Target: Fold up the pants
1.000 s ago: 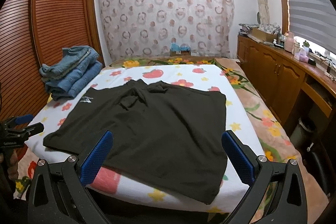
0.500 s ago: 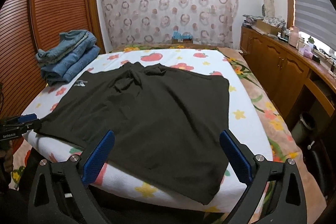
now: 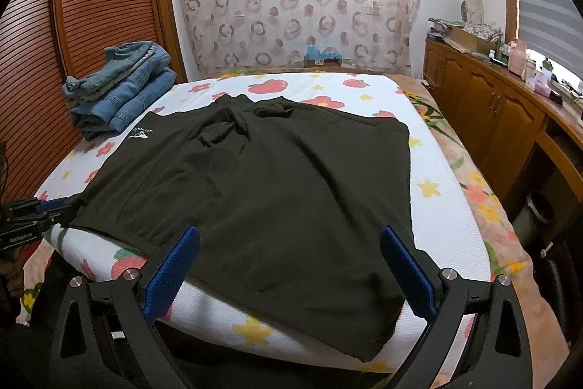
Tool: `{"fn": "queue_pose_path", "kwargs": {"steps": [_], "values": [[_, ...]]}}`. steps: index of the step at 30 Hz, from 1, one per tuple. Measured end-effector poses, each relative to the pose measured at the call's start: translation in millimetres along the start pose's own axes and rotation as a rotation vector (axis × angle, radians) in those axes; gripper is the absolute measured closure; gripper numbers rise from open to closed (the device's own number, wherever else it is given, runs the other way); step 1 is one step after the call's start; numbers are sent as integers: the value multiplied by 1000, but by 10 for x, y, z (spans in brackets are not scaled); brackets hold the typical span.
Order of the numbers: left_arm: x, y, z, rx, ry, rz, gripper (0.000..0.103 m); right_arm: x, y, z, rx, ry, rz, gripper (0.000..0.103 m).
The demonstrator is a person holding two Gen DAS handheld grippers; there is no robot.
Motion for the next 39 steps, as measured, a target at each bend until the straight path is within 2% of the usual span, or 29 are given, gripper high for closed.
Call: {"fn": "queue_pose_path", "kwargs": {"steps": [5, 7, 15, 27, 39], "values": [[42, 24, -11, 15, -4, 24, 93, 18, -30, 24, -4, -5, -5, 9], [55, 51, -37, 25, -1, 31, 94, 37, -44, 31, -8, -6, -7, 12], [242, 113, -229, 58, -25, 87, 96, 34, -90, 24, -23, -9, -3, 14], [822, -14, -776, 78, -147, 196, 96, 70, -89, -4, -27, -7, -3, 22], [1535, -271, -1165, 45, -273, 292, 96, 181, -43, -16, -14, -25, 6, 27]]}}
Point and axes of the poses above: each gripper's, at about its wrist camera, not at the fingertips, and y roughly against the way its jaws point, x to its right, z to its underside, the point moved 8 cm from there along -y, roughly the way its jaws point, and after that the axes turned 13 degrees about z, right-handed, at the moved point
